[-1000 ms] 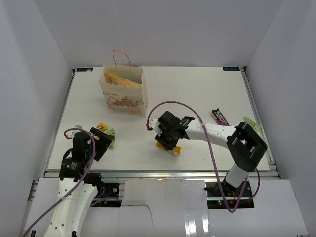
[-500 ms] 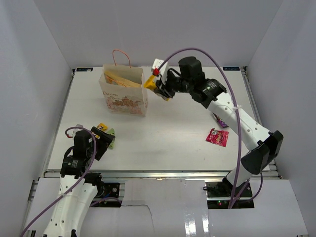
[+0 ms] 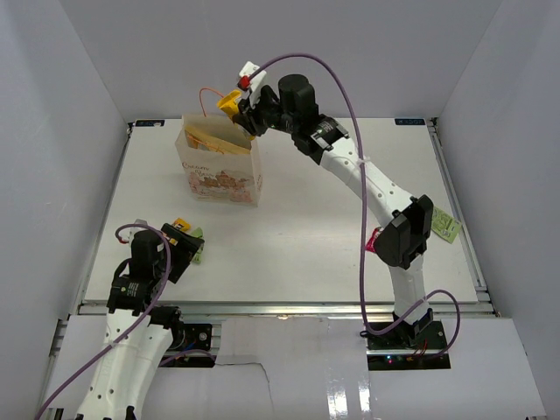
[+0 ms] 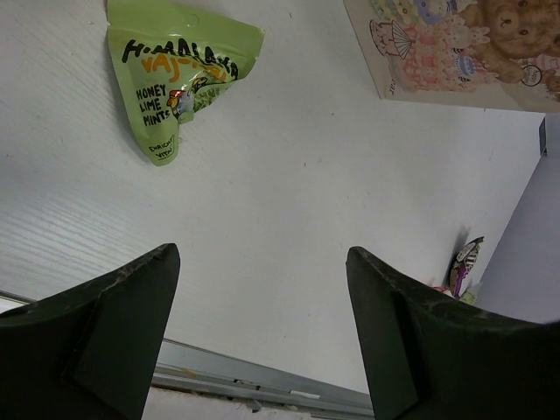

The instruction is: Place the snacks into the paper bag

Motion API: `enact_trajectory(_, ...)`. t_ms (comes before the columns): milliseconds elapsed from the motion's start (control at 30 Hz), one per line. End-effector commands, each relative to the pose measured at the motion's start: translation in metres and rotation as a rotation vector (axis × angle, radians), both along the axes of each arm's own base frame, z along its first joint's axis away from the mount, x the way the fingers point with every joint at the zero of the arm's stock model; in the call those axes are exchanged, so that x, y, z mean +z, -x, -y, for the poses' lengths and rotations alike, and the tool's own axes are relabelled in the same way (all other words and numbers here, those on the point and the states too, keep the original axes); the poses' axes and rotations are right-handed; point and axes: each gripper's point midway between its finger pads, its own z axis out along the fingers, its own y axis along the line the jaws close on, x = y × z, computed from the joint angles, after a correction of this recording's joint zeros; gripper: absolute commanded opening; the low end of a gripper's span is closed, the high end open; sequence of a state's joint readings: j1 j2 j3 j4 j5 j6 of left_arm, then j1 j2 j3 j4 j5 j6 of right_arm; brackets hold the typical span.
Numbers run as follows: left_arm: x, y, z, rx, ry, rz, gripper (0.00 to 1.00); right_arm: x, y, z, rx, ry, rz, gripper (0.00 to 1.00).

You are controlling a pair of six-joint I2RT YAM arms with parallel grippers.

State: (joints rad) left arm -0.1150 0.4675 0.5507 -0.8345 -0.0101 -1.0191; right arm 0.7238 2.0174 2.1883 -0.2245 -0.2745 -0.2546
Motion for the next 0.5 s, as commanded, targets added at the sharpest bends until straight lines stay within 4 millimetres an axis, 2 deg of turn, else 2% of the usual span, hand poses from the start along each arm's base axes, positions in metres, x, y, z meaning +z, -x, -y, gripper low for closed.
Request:
enact_trajectory(0, 0.004, -0.002, 0.002, 0.002, 0.017, 0.021, 0.87, 0.054, 0.007, -0.015, -0.009, -0.136, 0.111, 0.32)
enact_trajectory(33, 0.005, -0.001, 0.007, -0.021, 0.036, 0.019, 0.87, 0.047, 0.002, -0.019, -0.019, -0.136, 0.112, 0.32)
enact_trajectory(233, 0.004, -0.001, 0.008, -0.026, 0.038, 0.014, 0.87, 0.029, -0.017, -0.026, -0.069, -0.123, 0.134, 0.34)
enact_trajectory(367, 0.002, -0.001, 0.008, -0.021, 0.039, 0.006, 0.87, 0.015, -0.033, -0.025, -0.131, -0.106, 0.162, 0.40)
enact_trajectory(400, 0.002, -0.001, 0.008, -0.021, 0.040, 0.006, 0.87, 0.005, -0.037, -0.025, -0.146, -0.092, 0.155, 0.42)
enact_trajectory(467, 0.002, -0.002, 0.007, -0.014, 0.041, 0.004, 0.87, -0.004, -0.045, -0.020, -0.190, -0.070, 0.160, 0.48)
